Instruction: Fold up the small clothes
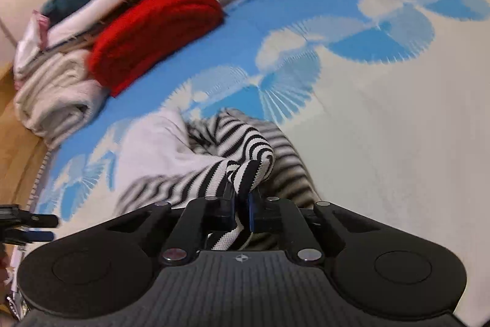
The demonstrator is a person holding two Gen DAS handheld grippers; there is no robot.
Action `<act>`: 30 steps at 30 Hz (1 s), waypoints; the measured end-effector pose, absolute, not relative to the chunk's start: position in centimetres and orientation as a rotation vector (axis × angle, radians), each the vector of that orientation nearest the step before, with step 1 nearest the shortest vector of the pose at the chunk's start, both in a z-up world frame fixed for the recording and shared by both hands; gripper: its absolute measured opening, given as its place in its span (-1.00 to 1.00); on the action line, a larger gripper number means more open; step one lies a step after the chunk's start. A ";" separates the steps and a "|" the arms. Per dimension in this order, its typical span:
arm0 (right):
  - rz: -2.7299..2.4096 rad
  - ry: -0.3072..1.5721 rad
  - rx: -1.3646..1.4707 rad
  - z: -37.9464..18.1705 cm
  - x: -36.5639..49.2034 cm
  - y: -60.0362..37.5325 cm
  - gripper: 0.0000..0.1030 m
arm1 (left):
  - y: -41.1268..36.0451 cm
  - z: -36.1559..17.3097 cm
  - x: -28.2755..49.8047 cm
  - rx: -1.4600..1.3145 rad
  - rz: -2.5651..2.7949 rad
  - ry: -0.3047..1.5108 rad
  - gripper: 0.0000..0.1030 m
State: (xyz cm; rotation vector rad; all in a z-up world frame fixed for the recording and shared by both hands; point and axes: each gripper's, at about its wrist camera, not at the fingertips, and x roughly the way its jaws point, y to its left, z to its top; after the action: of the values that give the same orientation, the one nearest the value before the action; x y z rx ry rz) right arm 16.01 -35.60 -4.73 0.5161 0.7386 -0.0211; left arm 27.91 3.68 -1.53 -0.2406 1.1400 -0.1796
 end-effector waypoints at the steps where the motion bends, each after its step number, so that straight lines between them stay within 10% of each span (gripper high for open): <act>1: 0.001 0.708 0.525 -4.1 15.7 -35.6 -0.86 | 3.6 -1.5 27.9 -0.240 -0.183 1.138 0.75; 23: -0.284 0.973 0.548 -8.1 15.3 -38.5 -0.86 | 3.0 -1.8 28.1 -0.213 -0.198 1.144 0.75; 30: -0.247 0.977 0.407 -4.9 15.3 -37.7 -0.44 | 2.7 -1.4 28.2 -0.220 -0.211 1.129 0.75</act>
State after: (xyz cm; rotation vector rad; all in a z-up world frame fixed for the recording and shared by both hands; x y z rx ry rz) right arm 15.34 -37.69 -4.91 0.4070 0.9774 -0.2471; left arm 28.15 2.74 -1.38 -0.2198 1.1291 -0.2111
